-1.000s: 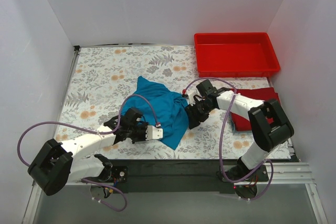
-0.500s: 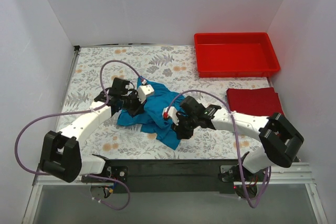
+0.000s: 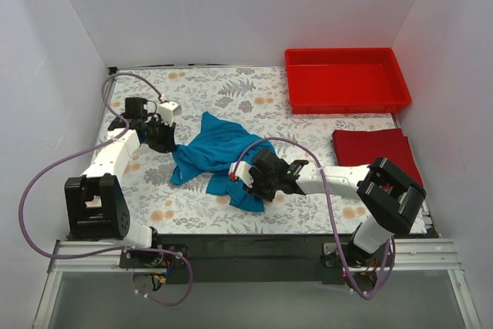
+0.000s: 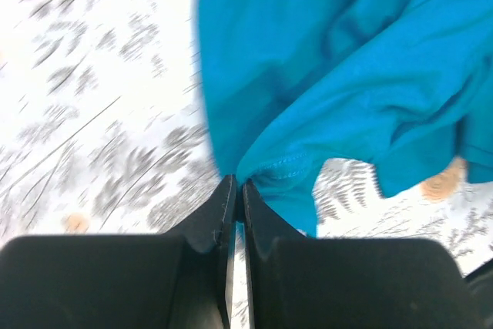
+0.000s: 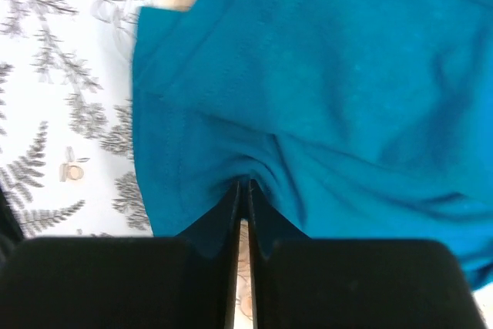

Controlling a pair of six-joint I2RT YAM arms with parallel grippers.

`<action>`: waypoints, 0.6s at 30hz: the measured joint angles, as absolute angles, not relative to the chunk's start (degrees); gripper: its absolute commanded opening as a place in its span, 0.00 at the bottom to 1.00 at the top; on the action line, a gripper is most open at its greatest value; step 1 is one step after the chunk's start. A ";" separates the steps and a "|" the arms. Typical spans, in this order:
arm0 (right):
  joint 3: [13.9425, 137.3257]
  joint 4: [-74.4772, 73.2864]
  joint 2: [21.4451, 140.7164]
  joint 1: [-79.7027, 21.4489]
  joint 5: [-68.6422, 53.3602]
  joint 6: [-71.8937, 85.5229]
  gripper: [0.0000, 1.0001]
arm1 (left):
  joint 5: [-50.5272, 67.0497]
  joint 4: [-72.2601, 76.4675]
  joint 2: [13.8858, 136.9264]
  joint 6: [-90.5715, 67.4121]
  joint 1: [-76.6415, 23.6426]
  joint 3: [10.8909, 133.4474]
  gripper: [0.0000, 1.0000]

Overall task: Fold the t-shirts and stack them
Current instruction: Flatten the tshirt out

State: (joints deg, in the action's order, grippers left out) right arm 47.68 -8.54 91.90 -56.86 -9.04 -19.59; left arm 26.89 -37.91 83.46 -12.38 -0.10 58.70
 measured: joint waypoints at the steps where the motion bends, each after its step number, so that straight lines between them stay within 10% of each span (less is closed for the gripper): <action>1: 47.68 -8.64 91.83 -56.66 -8.47 -19.70 0.04 | 26.30 -38.22 83.50 -12.40 1.56 58.85 0.00; 18: 40.01 -17.78 81.54 -34.24 2.24 -34.76 0.03 | 11.97 -38.00 96.68 -12.75 15.59 67.64 0.00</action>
